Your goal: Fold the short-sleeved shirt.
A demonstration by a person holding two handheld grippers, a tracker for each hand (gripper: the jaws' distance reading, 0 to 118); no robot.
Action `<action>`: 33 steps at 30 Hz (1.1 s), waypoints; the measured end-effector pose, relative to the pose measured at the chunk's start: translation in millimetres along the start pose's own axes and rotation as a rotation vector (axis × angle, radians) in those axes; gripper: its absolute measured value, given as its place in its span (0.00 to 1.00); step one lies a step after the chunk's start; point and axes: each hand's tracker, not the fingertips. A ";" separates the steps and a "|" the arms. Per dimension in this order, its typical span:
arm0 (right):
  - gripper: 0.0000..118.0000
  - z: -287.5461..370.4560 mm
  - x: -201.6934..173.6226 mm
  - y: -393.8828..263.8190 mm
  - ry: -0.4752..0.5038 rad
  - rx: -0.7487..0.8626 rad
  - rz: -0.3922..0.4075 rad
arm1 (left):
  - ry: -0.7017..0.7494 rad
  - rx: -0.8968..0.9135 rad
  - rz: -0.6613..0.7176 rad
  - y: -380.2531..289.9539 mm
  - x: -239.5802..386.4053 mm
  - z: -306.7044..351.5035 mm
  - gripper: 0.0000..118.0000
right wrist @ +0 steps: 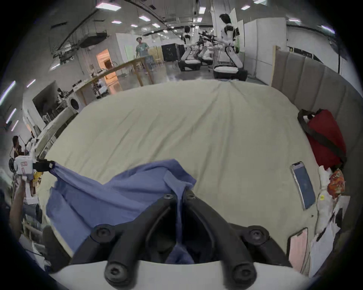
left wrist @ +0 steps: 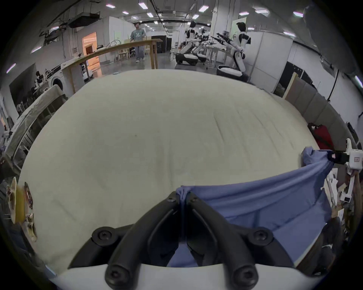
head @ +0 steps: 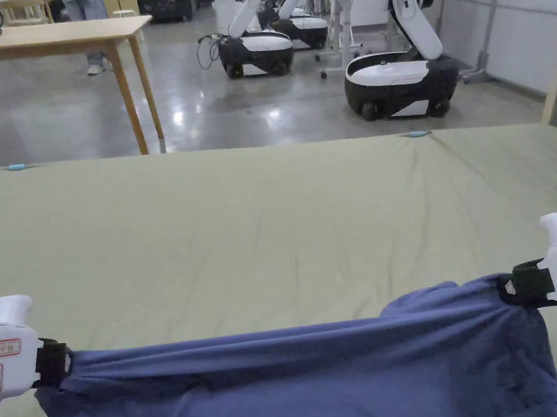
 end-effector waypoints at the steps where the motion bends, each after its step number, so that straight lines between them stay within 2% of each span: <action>1: 0.05 13.6 -2.5 -6.4 0.003 0.005 0.004 | -0.009 0.018 0.004 -5.8 -0.9 12.9 0.03; 7: 0.05 81.1 -15.5 -67.1 0.014 0.068 0.006 | -0.045 0.073 -0.015 -54.9 -0.9 75.1 0.03; 14: 0.05 124.2 -28.9 -147.4 0.002 0.088 -0.018 | -0.084 0.081 -0.013 -117.9 -6.7 110.1 0.03; 19: 0.05 122.2 -34.4 -185.1 -0.008 0.050 -0.024 | -0.092 0.060 -0.003 -153.2 -11.7 109.4 0.03; 26: 0.06 102.4 -26.7 -198.6 0.004 0.024 -0.061 | -0.096 0.027 0.029 -166.6 -6.8 103.8 0.04; 27: 0.25 101.9 -26.8 -198.0 0.009 0.028 -0.065 | -0.099 0.030 0.025 -167.2 -6.1 103.1 0.15; 28: 0.59 102.5 -27.4 -197.6 0.004 0.042 -0.073 | -0.094 0.031 0.019 -166.2 -1.9 104.9 0.42; 29: 0.93 103.5 -30.1 -196.6 -0.022 0.059 -0.076 | -0.066 0.029 0.009 -165.8 0.1 105.4 0.77; 30: 1.00 104.8 -28.3 -196.2 -0.027 0.060 -0.075 | -0.039 0.035 0.005 -165.5 0.9 104.6 0.93; 33: 0.99 119.4 -36.1 -184.3 -0.031 0.114 -0.102 | -0.024 0.078 0.019 -161.4 3.0 115.1 0.88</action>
